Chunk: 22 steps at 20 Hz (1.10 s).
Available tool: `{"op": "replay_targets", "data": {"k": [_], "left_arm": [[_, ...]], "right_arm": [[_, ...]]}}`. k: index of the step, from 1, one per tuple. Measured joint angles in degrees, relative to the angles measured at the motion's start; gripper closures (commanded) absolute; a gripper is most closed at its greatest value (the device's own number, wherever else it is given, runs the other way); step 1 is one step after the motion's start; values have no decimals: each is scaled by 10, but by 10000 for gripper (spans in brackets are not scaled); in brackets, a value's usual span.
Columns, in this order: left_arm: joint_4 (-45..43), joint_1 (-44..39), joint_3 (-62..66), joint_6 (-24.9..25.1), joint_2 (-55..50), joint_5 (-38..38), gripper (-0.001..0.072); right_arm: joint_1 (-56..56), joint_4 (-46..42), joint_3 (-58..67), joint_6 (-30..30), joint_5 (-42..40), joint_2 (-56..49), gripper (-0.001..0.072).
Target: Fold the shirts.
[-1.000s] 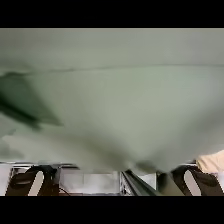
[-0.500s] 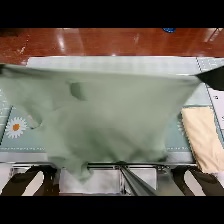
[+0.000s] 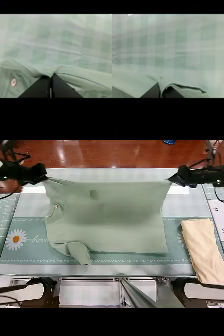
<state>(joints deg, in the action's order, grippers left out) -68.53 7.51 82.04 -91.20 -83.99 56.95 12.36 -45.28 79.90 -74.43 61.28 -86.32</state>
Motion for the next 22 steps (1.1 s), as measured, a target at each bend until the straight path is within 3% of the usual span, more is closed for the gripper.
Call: {"op": "replay_targets", "data": {"k": [5,12,18,19,20,21,22], "left_arm": [[26,10,21,18,-51,40,688],[33,44,1,94,-63,186,688],[34,46,-81,116,-65,211,686],[34,47,-89,117,-65,212,609],[34,47,-94,117,-65,217,378],[34,47,-97,112,-65,223,202],[34,47,-99,103,-65,227,197]], "right_arm": [[3,1,38,-3,23,-66,694],[9,-52,35,18,129,-80,693],[-16,-110,-22,13,147,-82,693],[-17,-114,-28,10,145,-82,668],[-19,-115,-32,7,141,-82,461],[-19,-118,-35,-1,141,-82,291],[-20,-119,-38,-7,144,-82,298]]}}
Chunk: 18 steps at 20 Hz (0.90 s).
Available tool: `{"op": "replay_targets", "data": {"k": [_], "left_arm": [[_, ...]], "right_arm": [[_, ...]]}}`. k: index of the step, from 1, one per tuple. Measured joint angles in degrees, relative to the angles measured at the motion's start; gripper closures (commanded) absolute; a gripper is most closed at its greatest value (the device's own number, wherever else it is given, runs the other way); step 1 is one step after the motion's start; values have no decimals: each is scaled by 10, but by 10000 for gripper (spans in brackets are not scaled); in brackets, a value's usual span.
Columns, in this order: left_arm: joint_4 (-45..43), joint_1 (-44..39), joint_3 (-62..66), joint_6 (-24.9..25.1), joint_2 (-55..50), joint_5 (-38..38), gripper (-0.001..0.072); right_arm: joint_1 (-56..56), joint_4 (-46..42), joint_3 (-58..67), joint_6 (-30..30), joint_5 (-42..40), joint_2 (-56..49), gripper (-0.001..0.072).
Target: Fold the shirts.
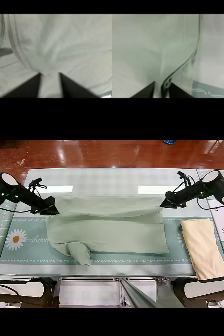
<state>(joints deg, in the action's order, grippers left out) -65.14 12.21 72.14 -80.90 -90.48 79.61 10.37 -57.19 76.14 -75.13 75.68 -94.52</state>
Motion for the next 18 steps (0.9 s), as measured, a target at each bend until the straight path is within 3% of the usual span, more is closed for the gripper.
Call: {"op": "replay_targets", "data": {"k": [7,12,18], "left_arm": [[-10,17,-3,-14,46,44,197],[7,94,-75,8,143,33,197],[123,201,-292,79,258,17,198]], "right_arm": [[41,-25,-18,-30,75,53,299],[104,-43,-133,-40,43,182,299],[144,99,-356,38,-40,343,299]]}}
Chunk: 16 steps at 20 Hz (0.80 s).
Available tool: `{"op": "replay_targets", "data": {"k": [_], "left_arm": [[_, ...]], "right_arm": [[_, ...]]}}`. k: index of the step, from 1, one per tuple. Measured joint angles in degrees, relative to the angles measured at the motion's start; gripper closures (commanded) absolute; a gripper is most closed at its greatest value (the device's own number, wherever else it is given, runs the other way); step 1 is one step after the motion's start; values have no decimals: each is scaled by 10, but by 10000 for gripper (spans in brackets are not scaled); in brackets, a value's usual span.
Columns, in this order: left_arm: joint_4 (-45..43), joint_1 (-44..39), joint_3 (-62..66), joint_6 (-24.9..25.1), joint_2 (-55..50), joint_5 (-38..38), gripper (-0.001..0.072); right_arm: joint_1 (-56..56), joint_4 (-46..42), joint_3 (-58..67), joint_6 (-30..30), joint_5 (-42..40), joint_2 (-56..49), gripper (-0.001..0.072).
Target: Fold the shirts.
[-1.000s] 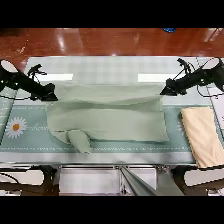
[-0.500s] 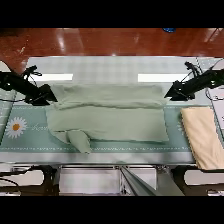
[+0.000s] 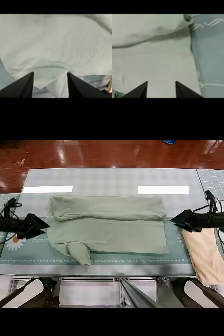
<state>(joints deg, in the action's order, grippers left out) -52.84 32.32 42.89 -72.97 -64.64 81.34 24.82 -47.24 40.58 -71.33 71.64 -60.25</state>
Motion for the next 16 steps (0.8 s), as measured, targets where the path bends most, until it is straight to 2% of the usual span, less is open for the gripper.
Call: {"op": "replay_targets", "data": {"k": [4,11,16], "left_arm": [[-23,32,-76,-19,37,-3,198],[-64,43,-144,-50,49,-23,198],[-33,43,-210,-52,50,-71,199]], "right_arm": [[6,48,-77,42,-9,43,299],[7,76,-106,66,-13,57,299],[7,78,-109,68,-15,59,299]]}}
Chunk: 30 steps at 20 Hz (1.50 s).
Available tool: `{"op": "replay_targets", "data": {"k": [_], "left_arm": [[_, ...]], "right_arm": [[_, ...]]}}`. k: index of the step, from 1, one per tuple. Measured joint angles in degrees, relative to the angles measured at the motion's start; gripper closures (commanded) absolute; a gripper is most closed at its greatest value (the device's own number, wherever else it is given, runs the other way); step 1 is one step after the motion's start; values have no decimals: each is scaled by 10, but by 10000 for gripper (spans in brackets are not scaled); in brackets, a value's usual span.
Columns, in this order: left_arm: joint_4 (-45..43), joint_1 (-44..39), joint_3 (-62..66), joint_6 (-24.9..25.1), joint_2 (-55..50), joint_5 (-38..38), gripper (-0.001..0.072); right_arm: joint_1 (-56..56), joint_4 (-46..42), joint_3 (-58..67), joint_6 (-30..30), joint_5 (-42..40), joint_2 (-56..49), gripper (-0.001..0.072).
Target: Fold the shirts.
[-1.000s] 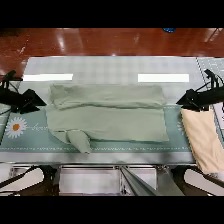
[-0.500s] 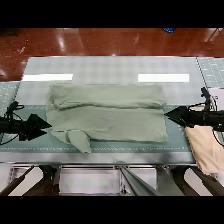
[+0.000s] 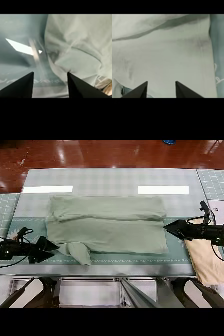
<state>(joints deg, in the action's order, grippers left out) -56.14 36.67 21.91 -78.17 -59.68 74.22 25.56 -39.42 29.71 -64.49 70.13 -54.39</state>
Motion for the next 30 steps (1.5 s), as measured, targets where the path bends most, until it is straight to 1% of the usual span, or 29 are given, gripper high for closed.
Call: {"op": "replay_targets", "data": {"k": [4,5,6,7,8,12,13,16,18,20,25,29,30], "left_arm": [[70,-26,-44,11,1,-37,200],[81,-39,-49,12,1,-51,227],[91,-51,-53,11,1,-69,406],[95,-64,-55,11,0,-94,691],[99,-74,-55,12,0,-120,688],[108,-98,-40,28,0,-132,688],[107,-100,-35,33,0,-128,688],[114,-104,-18,45,1,-99,688],[117,-105,-11,50,1,-81,688],[120,-106,-7,53,1,-69,688],[122,-106,-3,59,1,-54,688],[122,-106,-2,64,1,-50,688],[122,-106,1,66,1,-47,688]], "right_arm": [[0,1,0,0,-4,0,299],[0,1,0,-3,-4,0,299],[0,1,0,-5,-6,0,299],[0,1,0,-6,-6,0,300],[0,1,0,-7,-6,0,299],[29,-14,0,-12,-5,0,299],[44,-38,0,-24,-2,0,299],[75,-145,-17,-86,14,0,300],[84,-181,-41,-113,25,0,299],[89,-197,-63,-126,26,0,299],[78,-198,-85,-137,24,-11,300],[23,-153,-89,-127,0,-42,305],[11,-135,-90,-122,-13,-48,392]]}}
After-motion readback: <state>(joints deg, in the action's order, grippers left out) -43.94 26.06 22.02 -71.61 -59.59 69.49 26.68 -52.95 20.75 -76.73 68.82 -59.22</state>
